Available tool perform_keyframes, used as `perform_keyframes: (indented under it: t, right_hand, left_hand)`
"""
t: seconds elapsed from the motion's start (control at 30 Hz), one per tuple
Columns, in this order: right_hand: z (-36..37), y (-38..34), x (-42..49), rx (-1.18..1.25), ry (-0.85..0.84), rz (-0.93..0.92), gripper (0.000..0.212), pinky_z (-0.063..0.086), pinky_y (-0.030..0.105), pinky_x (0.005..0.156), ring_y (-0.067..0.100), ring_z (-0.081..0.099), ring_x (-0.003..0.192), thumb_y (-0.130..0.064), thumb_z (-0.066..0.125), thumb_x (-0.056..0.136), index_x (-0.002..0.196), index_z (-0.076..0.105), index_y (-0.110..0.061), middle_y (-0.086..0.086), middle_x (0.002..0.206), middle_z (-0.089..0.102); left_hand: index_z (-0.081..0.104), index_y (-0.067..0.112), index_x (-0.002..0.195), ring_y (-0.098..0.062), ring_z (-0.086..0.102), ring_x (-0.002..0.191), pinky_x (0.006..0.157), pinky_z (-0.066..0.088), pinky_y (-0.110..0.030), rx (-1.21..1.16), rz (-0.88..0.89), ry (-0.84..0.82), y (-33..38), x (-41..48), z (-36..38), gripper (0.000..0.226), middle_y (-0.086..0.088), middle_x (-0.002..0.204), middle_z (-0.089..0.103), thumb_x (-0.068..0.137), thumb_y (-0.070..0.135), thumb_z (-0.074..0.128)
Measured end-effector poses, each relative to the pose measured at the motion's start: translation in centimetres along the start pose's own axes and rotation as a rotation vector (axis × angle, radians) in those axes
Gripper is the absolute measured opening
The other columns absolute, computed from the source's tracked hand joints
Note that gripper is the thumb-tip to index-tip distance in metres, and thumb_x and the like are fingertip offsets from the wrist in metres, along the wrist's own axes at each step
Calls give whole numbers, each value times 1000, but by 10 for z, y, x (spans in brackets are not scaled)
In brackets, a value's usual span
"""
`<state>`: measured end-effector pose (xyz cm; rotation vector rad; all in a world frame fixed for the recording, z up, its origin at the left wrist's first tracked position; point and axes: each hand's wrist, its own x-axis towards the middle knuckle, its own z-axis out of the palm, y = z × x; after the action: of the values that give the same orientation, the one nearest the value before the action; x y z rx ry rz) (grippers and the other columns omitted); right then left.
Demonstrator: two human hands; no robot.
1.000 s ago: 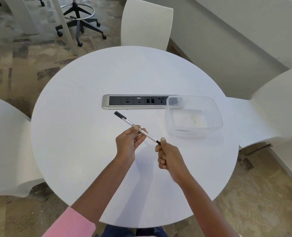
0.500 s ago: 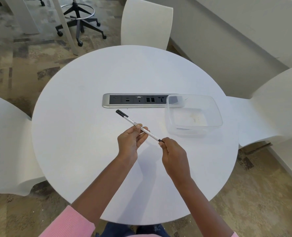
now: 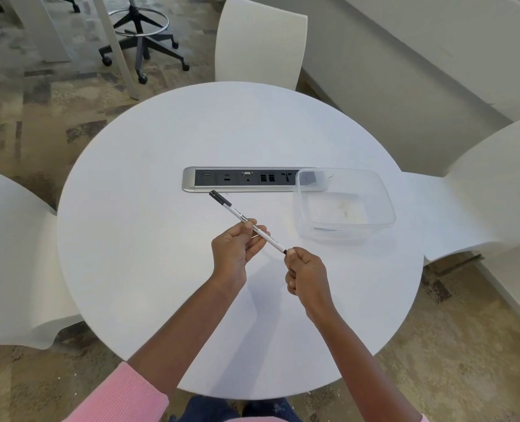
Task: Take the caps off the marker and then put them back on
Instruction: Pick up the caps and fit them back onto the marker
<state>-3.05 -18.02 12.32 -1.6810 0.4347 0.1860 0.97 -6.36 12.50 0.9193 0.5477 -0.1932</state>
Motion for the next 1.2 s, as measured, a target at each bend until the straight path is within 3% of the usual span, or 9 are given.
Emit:
perform_keyframes:
  t: [0.17,0.33,0.6,0.73,0.87,1.0,1.1,1.2]
  right_hand:
    - [0,-7,0,143,-73,162,40,17,15,33,6,20,34,-12,36,95,55,33,-14,-12,38,25]
    - [-1,-9,0,282,-150,292,40,14,14,31,4,18,34,-15,32,96,56,33,-16,-9,44,22]
    - [-10,-9,6,829,-288,689,51,16,13,22,5,21,25,-20,33,96,47,41,-10,-6,35,23]
    - [-13,-9,8,1040,-358,807,46,16,15,22,3,10,37,-19,29,95,51,39,-10,-8,45,14]
    - [-10,-9,9,741,-271,619,45,18,13,23,5,23,27,-23,35,96,53,40,-13,-6,35,27]
    - [-2,-5,7,18,-20,117,41,35,16,37,7,40,35,-31,39,97,62,54,-15,-9,38,41]
    - [-1,4,3,-219,138,-242,17,45,11,52,2,54,56,-23,50,92,76,57,-25,-4,63,58]
    - [-3,12,0,-360,196,-452,9,43,6,65,-4,57,73,-11,62,85,91,62,-17,-12,75,59]
  left_hand:
    - [63,6,80,-10,69,54,54,56,-16,-1,5,0,-1,0,-1,20,1,54,70,92,2,48]
    - [63,7,79,-10,69,55,56,57,-16,5,21,-4,-1,-1,-2,20,2,54,70,92,3,48]
    - [62,8,80,-8,69,56,59,57,-15,67,52,-20,-1,-2,-4,20,4,55,70,93,4,47]
    - [62,8,80,-8,69,57,59,57,-16,66,43,-22,-3,-3,-6,20,4,55,70,93,5,47]
    - [62,7,81,-9,70,57,59,57,-16,29,25,-19,-4,-1,-5,20,3,57,71,93,3,47]
    - [62,5,81,-10,70,57,59,58,-17,-16,20,11,1,2,-4,17,2,57,71,92,2,48]
    - [62,4,81,-10,70,56,58,58,-18,-57,23,41,5,3,-5,16,2,56,71,91,2,50]
    - [62,4,81,-10,70,56,59,58,-18,-80,29,53,7,2,-7,15,1,55,71,91,2,50]
